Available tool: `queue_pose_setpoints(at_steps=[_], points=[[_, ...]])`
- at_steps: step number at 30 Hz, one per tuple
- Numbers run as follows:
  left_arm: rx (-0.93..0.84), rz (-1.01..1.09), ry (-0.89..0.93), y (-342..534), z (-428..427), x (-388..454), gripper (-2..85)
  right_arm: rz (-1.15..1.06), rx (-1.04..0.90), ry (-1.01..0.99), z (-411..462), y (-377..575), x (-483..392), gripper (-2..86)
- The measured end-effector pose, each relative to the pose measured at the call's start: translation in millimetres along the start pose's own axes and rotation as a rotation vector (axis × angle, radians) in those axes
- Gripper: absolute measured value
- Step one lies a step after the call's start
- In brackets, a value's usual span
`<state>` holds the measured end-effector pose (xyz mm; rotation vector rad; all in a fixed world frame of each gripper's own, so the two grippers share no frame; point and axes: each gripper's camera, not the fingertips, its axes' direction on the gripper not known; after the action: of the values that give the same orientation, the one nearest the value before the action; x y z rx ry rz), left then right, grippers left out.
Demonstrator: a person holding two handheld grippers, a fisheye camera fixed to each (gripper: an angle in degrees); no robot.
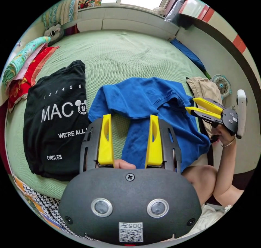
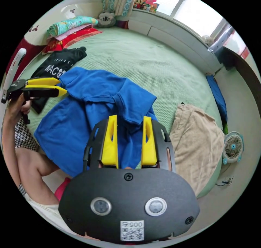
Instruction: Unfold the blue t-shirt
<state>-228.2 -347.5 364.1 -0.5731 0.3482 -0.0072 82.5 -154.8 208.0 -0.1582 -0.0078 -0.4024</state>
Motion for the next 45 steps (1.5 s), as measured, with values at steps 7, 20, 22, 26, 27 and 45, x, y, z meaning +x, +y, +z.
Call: queue_pose_setpoints(at_steps=[7,20,22,26,27,45], points=[[-0.036,-0.020,0.017,-11.9,20.2,-10.9,20.8,0.026,-0.076,0.017,19.6,9.1,-0.7,11.2],[0.067,-0.083,0.057,-19.8,21.3,-13.8,6.0,0.134,0.050,0.093,-4.8,31.0,-1.7,0.2],[0.088,-0.082,0.060,-18.5,17.2,-14.6,4.7,0.154,0.054,0.087,-7.6,33.5,0.2,0.1],[0.162,-0.089,0.069,-12.3,7.0,-16.9,4.0,0.239,0.090,-0.001,-19.1,40.7,12.2,-0.2],[0.177,-0.089,0.069,-11.0,5.1,-17.2,3.9,0.252,0.103,-0.011,-22.0,43.1,14.9,-0.2],[0.599,-0.028,0.065,36.9,-55.2,-15.0,3.2,0.483,0.274,0.025,-54.7,64.0,48.5,-0.6]])
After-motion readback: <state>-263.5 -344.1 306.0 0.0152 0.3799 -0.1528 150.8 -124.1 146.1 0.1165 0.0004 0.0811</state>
